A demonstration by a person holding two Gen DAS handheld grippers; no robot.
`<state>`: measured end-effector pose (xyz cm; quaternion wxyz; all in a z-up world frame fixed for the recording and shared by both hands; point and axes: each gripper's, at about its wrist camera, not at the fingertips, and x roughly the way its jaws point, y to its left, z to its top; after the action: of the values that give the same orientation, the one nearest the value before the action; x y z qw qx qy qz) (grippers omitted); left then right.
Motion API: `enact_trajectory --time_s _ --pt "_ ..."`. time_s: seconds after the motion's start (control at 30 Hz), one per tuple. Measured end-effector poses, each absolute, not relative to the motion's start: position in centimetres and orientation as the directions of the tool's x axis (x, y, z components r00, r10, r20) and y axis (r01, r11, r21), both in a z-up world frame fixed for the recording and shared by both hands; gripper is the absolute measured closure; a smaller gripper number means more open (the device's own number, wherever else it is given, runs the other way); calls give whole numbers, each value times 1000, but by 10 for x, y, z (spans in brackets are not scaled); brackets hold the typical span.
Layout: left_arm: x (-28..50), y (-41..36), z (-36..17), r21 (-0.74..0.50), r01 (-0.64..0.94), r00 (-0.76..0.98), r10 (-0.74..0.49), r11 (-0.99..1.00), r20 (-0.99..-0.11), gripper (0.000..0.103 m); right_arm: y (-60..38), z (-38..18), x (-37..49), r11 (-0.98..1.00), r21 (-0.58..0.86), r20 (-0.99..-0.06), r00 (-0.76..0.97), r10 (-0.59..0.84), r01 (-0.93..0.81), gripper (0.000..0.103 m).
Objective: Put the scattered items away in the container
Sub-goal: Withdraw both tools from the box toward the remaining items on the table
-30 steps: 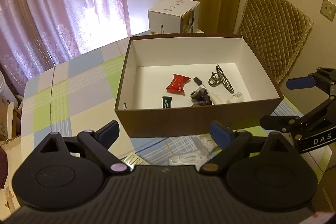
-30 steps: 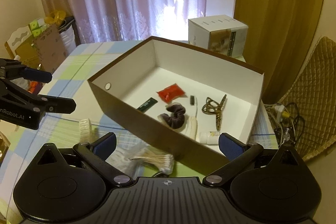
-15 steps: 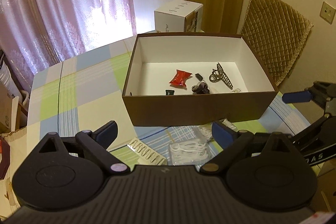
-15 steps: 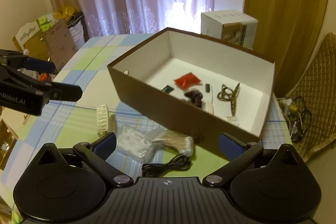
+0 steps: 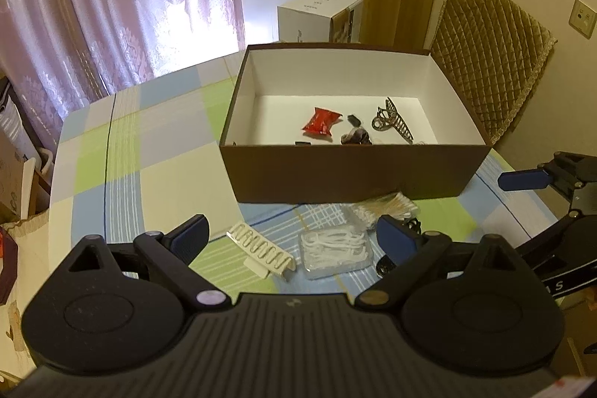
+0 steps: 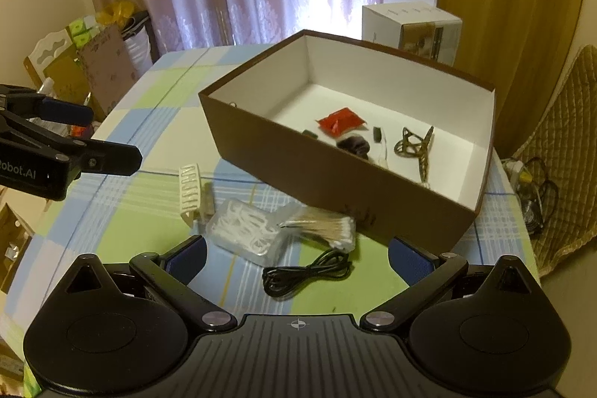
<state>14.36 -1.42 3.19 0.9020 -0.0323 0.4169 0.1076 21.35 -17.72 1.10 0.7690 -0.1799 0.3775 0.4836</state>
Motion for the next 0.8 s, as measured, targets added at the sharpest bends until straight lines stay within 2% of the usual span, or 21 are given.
enact_trajectory --time_s 0.8 --pt "134 -1 -18 -8 -281 543 152 960 -826 9 -182 -28 215 489 112 -795 217 567 -865 2"
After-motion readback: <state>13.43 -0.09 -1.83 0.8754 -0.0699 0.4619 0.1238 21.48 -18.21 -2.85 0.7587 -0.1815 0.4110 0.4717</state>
